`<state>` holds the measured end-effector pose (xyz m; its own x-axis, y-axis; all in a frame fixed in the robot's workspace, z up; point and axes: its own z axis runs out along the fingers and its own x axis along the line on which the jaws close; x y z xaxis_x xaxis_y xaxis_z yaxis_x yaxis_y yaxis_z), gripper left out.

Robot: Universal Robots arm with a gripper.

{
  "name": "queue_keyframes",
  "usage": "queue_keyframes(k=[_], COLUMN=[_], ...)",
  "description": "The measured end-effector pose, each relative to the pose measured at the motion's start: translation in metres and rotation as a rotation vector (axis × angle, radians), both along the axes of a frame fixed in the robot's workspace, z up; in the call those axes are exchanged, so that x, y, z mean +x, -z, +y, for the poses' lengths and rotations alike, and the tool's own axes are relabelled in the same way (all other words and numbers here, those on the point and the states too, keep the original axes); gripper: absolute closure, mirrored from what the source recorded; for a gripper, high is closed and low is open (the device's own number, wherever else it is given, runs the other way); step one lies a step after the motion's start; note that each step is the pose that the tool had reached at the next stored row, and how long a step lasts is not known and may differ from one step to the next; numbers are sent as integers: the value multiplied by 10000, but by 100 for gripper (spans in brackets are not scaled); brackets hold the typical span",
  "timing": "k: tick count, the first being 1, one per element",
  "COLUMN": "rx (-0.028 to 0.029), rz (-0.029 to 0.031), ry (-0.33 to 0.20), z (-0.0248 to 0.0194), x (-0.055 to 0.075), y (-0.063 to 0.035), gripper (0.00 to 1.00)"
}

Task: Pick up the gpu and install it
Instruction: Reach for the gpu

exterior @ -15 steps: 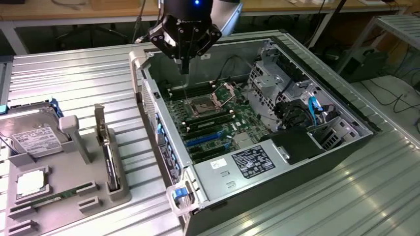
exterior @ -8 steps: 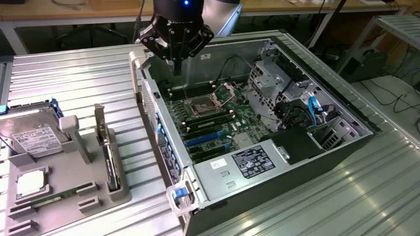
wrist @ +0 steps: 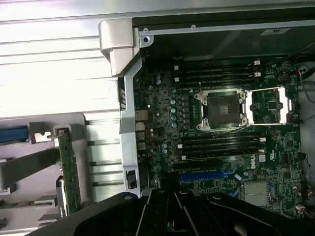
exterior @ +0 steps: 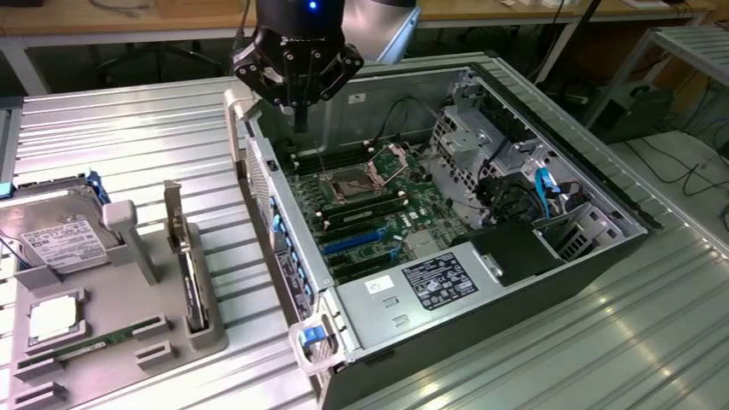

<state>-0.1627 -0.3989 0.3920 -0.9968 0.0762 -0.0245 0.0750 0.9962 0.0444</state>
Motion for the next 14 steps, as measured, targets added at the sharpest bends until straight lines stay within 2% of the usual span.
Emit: queue_keyframes(k=[1, 4, 7, 14], rx=[0, 0, 0, 0], rz=[0, 2, 9, 10], ry=[0, 1, 1, 1], z=[0, 0, 0, 0], x=[-16, -208, -313, -394], y=[1, 8, 15, 18], gripper=[89, 89, 89, 89])
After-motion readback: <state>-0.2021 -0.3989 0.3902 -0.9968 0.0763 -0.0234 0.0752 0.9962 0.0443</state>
